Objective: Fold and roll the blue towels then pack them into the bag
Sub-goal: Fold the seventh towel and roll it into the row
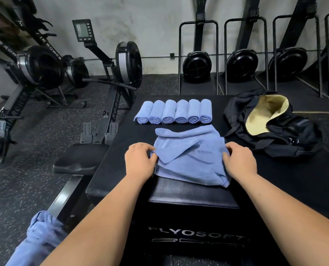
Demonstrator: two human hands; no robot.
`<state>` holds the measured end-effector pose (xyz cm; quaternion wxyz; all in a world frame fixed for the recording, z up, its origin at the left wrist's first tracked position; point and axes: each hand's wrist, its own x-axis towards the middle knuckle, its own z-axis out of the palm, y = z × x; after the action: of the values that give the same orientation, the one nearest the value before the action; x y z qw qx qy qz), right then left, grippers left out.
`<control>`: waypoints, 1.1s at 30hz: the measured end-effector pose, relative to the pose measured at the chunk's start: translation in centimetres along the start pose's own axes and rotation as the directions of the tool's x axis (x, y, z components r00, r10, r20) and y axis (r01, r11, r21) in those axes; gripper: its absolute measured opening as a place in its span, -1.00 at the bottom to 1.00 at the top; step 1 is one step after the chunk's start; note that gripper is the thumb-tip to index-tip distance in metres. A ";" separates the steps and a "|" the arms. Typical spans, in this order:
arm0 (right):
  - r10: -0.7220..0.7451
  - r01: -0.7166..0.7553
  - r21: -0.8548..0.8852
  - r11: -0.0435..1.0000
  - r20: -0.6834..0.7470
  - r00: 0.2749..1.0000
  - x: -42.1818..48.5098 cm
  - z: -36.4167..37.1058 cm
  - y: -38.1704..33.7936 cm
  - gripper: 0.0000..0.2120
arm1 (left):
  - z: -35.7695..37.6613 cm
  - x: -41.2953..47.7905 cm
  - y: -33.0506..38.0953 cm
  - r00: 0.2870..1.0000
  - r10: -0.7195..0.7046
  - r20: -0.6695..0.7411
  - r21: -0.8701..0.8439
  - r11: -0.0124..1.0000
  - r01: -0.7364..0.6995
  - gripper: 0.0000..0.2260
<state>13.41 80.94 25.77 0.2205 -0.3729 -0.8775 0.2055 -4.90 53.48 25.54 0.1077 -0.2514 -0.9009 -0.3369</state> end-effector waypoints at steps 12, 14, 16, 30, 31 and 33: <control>-0.392 0.372 -0.350 0.860 0.013 0.920 -0.9 5.2 2.6 -0.68 | 4.4 -1.8 -1.7 0.929 0.217 0.300 0.279 0.911 -0.303 -0.63; -0.412 0.380 -0.352 0.855 -0.016 0.911 -1.5 4.9 2.5 -0.71 | 4.0 -2.0 -2.0 0.922 0.255 0.292 0.285 0.896 -0.339 -0.65; -0.442 0.402 -0.356 0.844 -0.036 0.896 -2.3 4.3 2.6 -0.72 | 3.5 -2.5 -2.2 0.916 0.296 0.269 0.284 0.885 -0.370 -0.65; -0.318 0.312 -0.065 0.948 -0.116 0.941 -10.9 -1.3 3.9 -0.79 | -2.1 -8.3 -2.6 0.871 0.427 0.244 0.133 0.874 -0.466 -0.62; -0.264 0.261 -0.034 0.965 -0.098 0.960 -10.8 -1.6 3.8 -0.81 | -2.4 -8.3 -2.5 0.881 0.403 0.246 0.100 0.894 -0.437 -0.63; -0.159 0.159 0.025 0.987 -0.024 0.987 -10.1 -1.9 3.9 -0.84 | -2.8 -7.8 -2.2 0.914 0.346 0.210 0.033 0.932 -0.360 -0.68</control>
<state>22.92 76.31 22.92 0.2510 -0.3010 -0.8991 0.1949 0.60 47.24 23.54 0.0840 -0.4388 -0.8582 -0.2527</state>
